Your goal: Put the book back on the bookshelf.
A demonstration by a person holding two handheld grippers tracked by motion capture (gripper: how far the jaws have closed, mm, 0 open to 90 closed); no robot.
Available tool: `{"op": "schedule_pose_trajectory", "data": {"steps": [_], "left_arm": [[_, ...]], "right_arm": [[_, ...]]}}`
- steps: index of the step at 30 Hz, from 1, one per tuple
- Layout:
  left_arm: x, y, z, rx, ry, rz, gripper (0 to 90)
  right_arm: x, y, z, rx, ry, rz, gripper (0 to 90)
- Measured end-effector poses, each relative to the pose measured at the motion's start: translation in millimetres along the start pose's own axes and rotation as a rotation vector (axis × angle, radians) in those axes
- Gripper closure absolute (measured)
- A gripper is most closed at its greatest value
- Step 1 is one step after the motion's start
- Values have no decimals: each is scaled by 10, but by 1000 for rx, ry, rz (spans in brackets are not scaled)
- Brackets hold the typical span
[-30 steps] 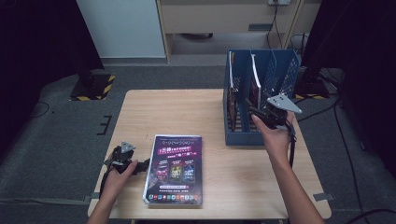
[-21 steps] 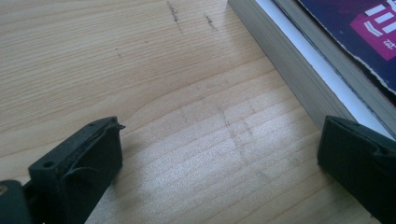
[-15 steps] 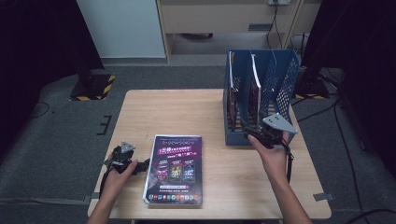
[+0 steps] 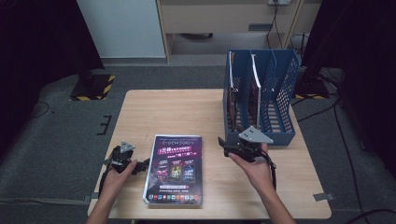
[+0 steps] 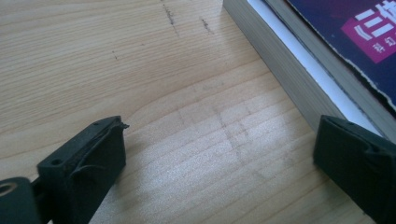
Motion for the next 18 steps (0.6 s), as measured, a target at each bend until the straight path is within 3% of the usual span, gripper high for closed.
{"op": "schedule_pose_trajectory", "data": {"steps": [11,18], "left_arm": [[-145,152,19,-21,2,62,69],[-255,253,159,-15,-52,109,119]], "right_arm": [[126,-149,-278,-25,74,-66,211],[216,-229,-490,-41,146,-99,319]]}}
Point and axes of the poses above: each handheld gripper's, and its own axes: x roughly forward along the jaws, y roughly out of its top, z roughly to its right, the point moved 10 cm from there along x, roughly forward along the jaws, and after that the axes turned 2 degrees about z, right-handed, at the moved point
